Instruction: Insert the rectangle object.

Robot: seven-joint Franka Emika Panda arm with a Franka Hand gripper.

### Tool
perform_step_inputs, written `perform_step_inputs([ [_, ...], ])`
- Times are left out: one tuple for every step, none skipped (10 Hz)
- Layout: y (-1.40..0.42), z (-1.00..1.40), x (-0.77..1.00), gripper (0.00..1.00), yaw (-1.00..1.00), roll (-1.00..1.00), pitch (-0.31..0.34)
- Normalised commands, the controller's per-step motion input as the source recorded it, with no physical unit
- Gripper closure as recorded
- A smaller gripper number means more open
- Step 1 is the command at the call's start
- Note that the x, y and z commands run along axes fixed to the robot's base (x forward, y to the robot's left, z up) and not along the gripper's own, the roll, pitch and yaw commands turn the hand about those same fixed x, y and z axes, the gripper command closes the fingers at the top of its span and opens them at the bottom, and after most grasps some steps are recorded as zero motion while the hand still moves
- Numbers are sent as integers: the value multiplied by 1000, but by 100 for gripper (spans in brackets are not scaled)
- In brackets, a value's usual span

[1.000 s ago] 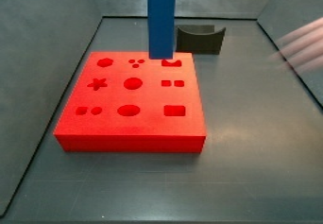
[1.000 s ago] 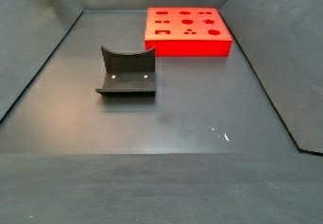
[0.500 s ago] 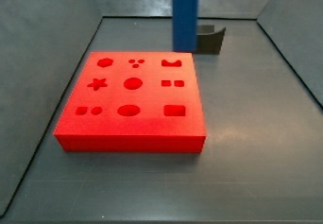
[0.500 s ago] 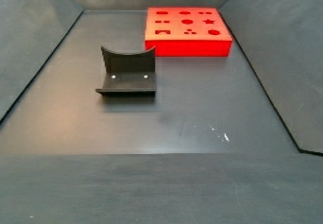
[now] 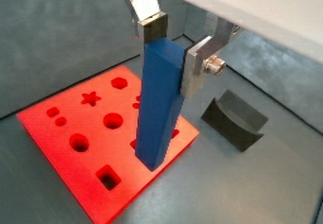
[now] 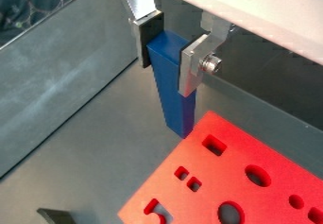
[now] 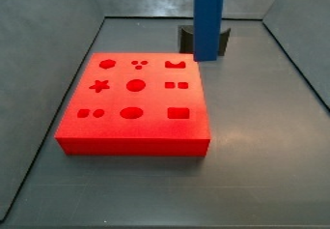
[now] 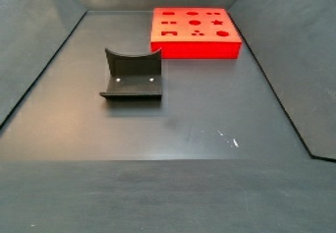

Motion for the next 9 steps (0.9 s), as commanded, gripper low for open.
perform_step_inputs([
  [-269, -840, 0, 100, 297, 244, -1],
  [-249, -1000, -129, 100, 274, 181, -14],
  [-251, -737, -389, 100, 131, 36, -139],
  [0, 0, 0, 100, 0, 0, 4],
  [-11, -300, -11, 100, 0, 54, -49],
  [-220, -600, -197, 100, 0, 199, -59],
  [-374, -511, -240, 100, 0, 163, -41],
  [-486, -420, -140, 100, 0, 121, -33],
  [-406, -331, -54, 100, 0, 61, -43],
])
